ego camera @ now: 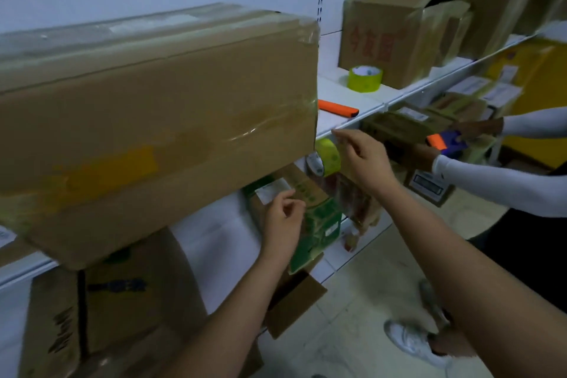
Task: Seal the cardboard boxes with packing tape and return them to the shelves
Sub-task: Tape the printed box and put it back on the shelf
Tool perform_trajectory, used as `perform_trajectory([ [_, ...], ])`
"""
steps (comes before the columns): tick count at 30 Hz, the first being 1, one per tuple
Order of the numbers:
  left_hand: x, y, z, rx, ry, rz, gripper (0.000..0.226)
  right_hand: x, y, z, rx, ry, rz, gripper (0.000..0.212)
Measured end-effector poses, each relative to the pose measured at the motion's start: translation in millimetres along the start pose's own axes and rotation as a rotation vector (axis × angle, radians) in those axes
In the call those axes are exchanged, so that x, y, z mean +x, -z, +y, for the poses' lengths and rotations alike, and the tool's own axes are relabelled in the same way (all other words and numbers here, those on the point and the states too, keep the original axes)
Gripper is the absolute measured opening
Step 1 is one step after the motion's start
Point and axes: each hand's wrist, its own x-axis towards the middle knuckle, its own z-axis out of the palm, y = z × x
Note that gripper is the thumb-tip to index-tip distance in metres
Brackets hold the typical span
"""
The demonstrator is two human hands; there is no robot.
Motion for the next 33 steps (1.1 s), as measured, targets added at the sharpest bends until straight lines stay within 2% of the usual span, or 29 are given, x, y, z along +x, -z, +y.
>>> perform_trajectory([
  [3, 49.6, -51.3, 19.9, -0.141, 0.123, 0.094, 0.047, 55.8, 2.5, 29.3, -0.061, 0.147, -0.152, 0.043],
  [7, 103.4, -101.1, 44.3, -0.274, 0.243, 0.255, 0.055, 116.6, -11.7, 46.0, -0.152, 0.318, -0.408, 0.051],
  [10, 129.4, -116.5, 49.6, -0.378, 0.299, 0.355, 0.073, 134.9, -27.8, 59.8, -0.149, 0.307, -0.521, 0.047],
  [14, 145.0, -118.7, 43.5, -0.425, 0.369, 0.333, 0.077, 138.3, -40.9, 79.6, -0.048, 0.279, -0.481, 0.047],
  [15, 146.8, -117.4, 44.5, -0.453, 0.387, 0.304, 0.069, 139.4, -41.5, 81.1, -0.043, 0.285, -0.482, 0.047],
  [17, 146.7, -114.0, 51.2, -0.519, 0.393, 0.244, 0.033, 140.3, -41.5, 82.1, -0.020, 0.291, -0.490, 0.047],
  [18, 146.2, -112.5, 55.3, -0.565, 0.402, 0.203, 0.024, 140.0, -40.7, 81.4, -0.012, 0.300, -0.492, 0.047],
  [21, 143.5, -109.6, 63.3, -0.756, 0.418, 0.097, 0.035, 142.0, -39.9, 83.8, 0.000, 0.311, -0.495, 0.046],
  [24, 123.5, -111.6, 70.6, -0.843, 0.430, 0.076, 0.031, 142.1, -38.3, 78.9, 0.019, 0.247, -0.518, 0.046],
  [28, 88.1, -122.1, 55.4, -0.728, 0.454, 0.000, 0.015, 143.5, -31.3, 69.6, 0.086, 0.144, -0.514, 0.042],
  [30, 77.4, -126.0, 43.0, -0.636, 0.403, 0.022, 0.012, 140.9, -28.1, 66.2, 0.103, 0.134, -0.510, 0.039],
  [31, 75.4, -124.7, 38.6, -0.592, 0.368, 0.038, 0.010, 140.9, -25.9, 65.0, 0.088, 0.159, -0.457, 0.038],
  [33, 76.3, -114.6, 35.4, -0.505, 0.305, 0.073, 0.011, 147.9, -23.5, 65.0, -0.048, 0.235, -0.248, 0.038],
])
